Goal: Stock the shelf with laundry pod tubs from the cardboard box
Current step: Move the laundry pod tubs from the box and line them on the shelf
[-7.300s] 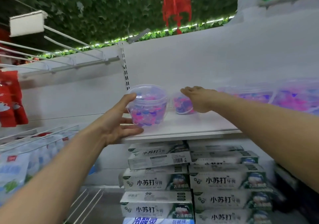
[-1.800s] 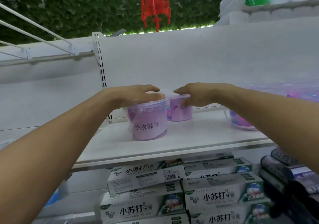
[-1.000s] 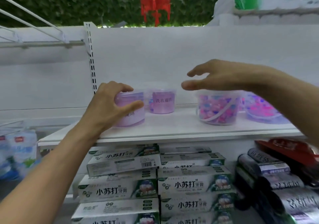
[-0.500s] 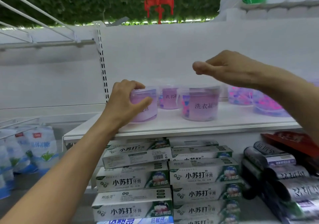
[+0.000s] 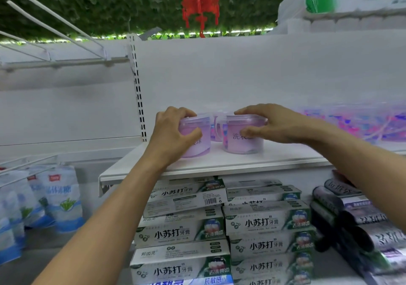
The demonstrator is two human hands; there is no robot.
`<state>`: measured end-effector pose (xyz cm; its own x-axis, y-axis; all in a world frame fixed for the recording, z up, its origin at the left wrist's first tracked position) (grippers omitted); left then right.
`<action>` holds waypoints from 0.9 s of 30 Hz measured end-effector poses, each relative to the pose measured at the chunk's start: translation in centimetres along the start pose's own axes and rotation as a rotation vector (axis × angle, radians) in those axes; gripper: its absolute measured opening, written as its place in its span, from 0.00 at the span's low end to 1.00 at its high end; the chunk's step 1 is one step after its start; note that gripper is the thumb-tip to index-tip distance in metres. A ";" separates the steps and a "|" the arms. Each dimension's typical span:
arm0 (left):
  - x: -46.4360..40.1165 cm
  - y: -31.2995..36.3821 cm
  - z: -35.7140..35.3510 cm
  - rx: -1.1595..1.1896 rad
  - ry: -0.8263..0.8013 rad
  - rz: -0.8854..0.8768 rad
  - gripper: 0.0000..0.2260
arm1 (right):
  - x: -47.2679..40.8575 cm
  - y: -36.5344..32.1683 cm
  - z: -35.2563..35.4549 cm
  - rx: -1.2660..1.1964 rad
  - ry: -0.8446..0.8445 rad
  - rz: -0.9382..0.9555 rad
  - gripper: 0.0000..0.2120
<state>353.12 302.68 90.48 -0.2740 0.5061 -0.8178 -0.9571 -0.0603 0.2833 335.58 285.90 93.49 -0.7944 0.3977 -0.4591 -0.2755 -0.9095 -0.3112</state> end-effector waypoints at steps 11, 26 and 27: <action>-0.1 0.5 0.2 -0.111 0.011 0.021 0.14 | -1.3 -0.3 -0.8 0.096 -0.049 -0.061 0.24; -4.6 2.6 -0.1 -0.516 -0.467 0.268 0.26 | -0.8 0.9 0.3 0.050 0.043 0.097 0.20; -4.8 2.8 -0.1 -0.516 -0.491 0.279 0.26 | -0.9 1.0 0.2 0.049 0.034 0.102 0.20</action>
<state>351.77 300.02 95.17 -0.5542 0.7304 -0.3992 -0.8142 -0.5753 0.0779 335.91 284.60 93.70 -0.8012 0.3063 -0.5140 -0.2215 -0.9499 -0.2206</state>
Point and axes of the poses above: each hand's wrist, its own x-axis away from the middle knuckle, its own z-axis out of the back of the hand, y = z × x, the point moved 2 cm from there along -x, towards the middle knuckle, and after that the axes turned 6 degrees about -z, right-handed, at the moved point
